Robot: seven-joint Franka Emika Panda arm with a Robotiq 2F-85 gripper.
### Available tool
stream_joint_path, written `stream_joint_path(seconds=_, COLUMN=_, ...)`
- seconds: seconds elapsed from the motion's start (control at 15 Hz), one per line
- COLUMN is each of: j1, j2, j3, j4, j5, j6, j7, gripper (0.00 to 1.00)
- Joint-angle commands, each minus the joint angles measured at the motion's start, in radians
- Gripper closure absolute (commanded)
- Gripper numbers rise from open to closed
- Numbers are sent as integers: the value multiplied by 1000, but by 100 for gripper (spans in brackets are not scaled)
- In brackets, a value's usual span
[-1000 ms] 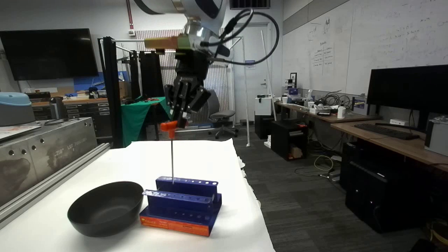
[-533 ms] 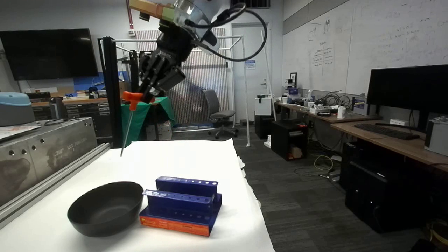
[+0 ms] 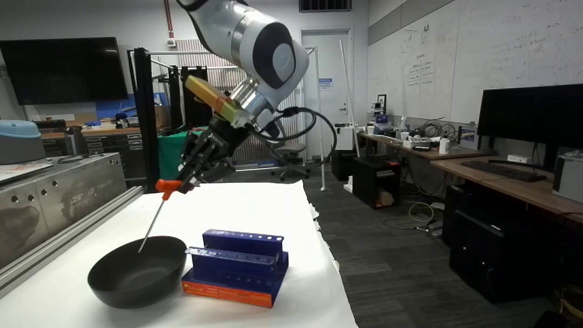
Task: Remove the wrench from the tool box and and put it inside the black bowl
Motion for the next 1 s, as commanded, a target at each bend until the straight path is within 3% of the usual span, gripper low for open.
stream_joint_path(seconds=0.0, j1=10, j2=9, j3=18, j4=-68, j5=57, j6=94, j7=-49, gripper=86)
stream_joint_path(seconds=0.27, j1=17, j2=24, j3=39, j4=-117, j5=125, j6=190, j7=-104, gripper=86)
stream_joint_path(seconds=0.8, j1=64, j2=109, j3=58, j4=-107, j5=81, j6=300, j7=-60, gripper=84)
stream_joint_path(seconds=0.93, j1=67, j2=121, j3=59, j4=-100, j5=79, j6=299, j7=-54, gripper=53)
